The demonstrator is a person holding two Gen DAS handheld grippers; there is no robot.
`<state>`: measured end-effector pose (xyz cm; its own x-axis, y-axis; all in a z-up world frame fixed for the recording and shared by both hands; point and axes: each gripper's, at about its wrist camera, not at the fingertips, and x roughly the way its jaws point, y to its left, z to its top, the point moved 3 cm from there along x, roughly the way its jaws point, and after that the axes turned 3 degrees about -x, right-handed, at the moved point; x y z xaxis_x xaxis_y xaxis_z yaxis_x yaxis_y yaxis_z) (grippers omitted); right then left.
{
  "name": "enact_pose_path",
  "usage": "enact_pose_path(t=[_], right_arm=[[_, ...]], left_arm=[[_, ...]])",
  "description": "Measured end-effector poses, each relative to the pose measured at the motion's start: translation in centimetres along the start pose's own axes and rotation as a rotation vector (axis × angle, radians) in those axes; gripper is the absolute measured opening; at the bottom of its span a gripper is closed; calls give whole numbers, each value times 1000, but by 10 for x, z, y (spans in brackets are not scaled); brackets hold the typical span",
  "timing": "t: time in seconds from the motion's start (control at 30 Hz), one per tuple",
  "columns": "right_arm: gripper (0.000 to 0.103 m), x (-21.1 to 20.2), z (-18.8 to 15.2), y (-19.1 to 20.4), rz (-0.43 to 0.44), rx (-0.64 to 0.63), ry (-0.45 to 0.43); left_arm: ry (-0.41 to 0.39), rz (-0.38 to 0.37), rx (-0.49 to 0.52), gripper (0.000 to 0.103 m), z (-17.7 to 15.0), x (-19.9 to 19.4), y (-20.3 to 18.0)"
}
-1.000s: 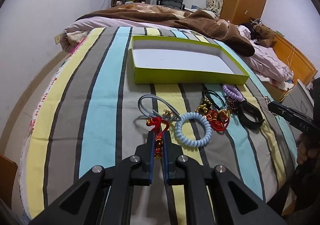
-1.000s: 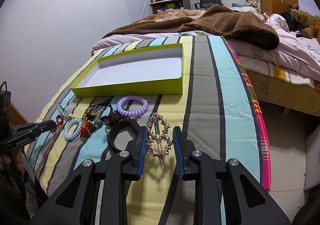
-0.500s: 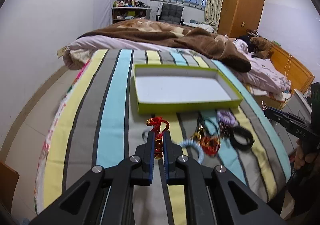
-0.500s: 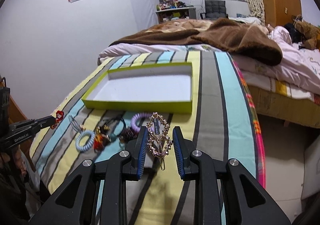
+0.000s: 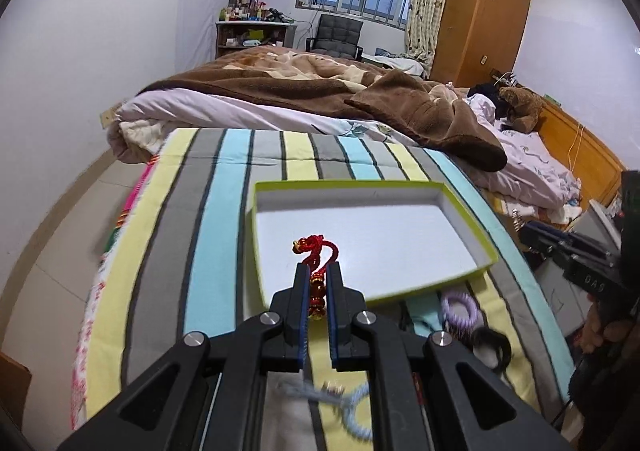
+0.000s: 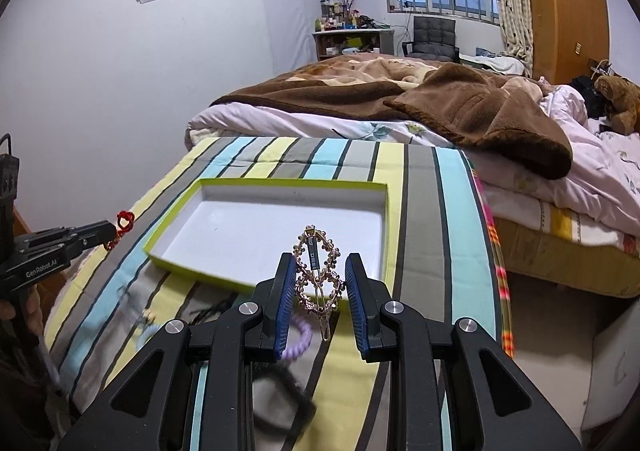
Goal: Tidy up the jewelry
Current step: 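Lower both held items into the green box and open both grippers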
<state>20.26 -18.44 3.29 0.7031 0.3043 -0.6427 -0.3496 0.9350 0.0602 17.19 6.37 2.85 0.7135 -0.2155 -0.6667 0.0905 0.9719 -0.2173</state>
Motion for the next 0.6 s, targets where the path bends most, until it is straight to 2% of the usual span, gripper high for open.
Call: enact_pose_path(t=[0.1, 0.23, 0.6], right_arm=[[26, 19, 9, -4, -8, 1, 14], [26, 47, 17, -13, -16, 8, 46], [26, 112, 25, -24, -47, -19, 148]], left_arm=[[6, 8, 1, 8, 10, 17, -1], [36, -19, -24, 8, 20, 42, 1], [105, 20, -12, 8, 29, 94, 6]])
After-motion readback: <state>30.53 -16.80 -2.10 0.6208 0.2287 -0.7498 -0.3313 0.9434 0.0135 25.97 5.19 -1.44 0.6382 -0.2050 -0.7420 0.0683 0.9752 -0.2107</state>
